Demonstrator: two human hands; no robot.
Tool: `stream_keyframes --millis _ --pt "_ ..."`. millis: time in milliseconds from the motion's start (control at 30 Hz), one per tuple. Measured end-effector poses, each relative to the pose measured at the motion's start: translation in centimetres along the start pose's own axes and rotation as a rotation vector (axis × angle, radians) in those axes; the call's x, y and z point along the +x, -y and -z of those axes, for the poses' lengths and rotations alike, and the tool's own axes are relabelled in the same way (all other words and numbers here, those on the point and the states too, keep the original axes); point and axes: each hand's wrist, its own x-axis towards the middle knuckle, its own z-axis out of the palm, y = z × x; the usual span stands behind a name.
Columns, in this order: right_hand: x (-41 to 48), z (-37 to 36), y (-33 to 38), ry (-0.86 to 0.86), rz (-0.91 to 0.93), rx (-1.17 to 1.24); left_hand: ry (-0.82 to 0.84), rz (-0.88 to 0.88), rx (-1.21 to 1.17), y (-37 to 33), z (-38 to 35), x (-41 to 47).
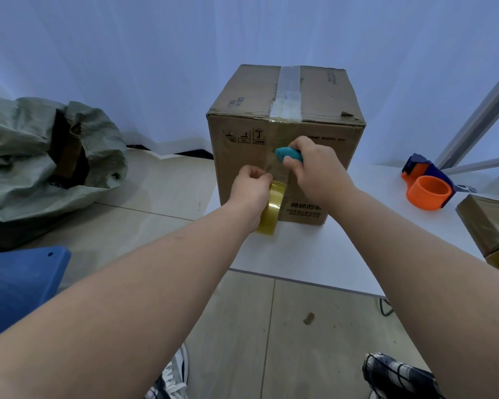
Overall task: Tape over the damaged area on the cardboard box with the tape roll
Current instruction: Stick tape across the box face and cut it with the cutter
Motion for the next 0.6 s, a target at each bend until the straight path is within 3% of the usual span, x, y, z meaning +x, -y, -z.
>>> stream_keyframes --millis 367,500,600 --pt "-1.3 0.6 -0.2 0.095 0.049 -0.165 0.016 0.053 0.005 -0.3 0.1 0.1" --pt "-0.5 0.3 0.7 0.053 -0.052 -0.01 0.01 0.054 -0.006 -0.3 -0.2 -0.2" --pt "0.0 0.0 0.5 0.026 -0.083 -0.022 0.002 0.068 -0.058 -0.3 -0.4 -0.5"
